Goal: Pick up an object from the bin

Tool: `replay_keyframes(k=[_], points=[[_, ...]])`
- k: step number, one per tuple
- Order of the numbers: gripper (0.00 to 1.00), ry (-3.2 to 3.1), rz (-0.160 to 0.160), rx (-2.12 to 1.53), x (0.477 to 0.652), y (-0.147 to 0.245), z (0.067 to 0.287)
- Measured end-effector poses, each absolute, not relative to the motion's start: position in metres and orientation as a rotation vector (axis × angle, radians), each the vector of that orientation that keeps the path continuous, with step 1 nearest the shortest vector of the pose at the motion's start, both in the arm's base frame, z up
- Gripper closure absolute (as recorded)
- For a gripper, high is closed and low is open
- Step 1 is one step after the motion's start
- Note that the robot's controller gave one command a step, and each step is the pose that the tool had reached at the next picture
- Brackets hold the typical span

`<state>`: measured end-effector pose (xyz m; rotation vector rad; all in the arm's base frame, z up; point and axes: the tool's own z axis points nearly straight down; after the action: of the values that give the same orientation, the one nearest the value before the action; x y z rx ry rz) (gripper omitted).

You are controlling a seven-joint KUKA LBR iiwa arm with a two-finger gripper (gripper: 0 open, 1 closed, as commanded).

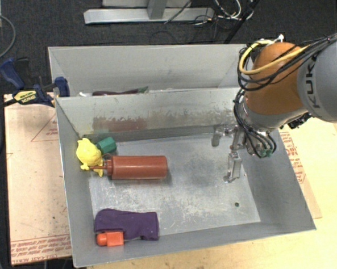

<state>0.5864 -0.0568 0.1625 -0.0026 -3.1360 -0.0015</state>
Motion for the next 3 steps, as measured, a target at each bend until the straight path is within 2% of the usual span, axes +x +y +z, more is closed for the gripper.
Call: replay_keyframes(k=[1, 2, 3], points=[[0.00, -3.143, -0.001, -0.001, 0.588, -0.057, 0.167], [0.00, -3.149, 0.001, 0.033, 0.607, -0.034, 0.122], [0.00, -3.133, -0.002, 0.179, 0.588, 0.014, 0.090]])
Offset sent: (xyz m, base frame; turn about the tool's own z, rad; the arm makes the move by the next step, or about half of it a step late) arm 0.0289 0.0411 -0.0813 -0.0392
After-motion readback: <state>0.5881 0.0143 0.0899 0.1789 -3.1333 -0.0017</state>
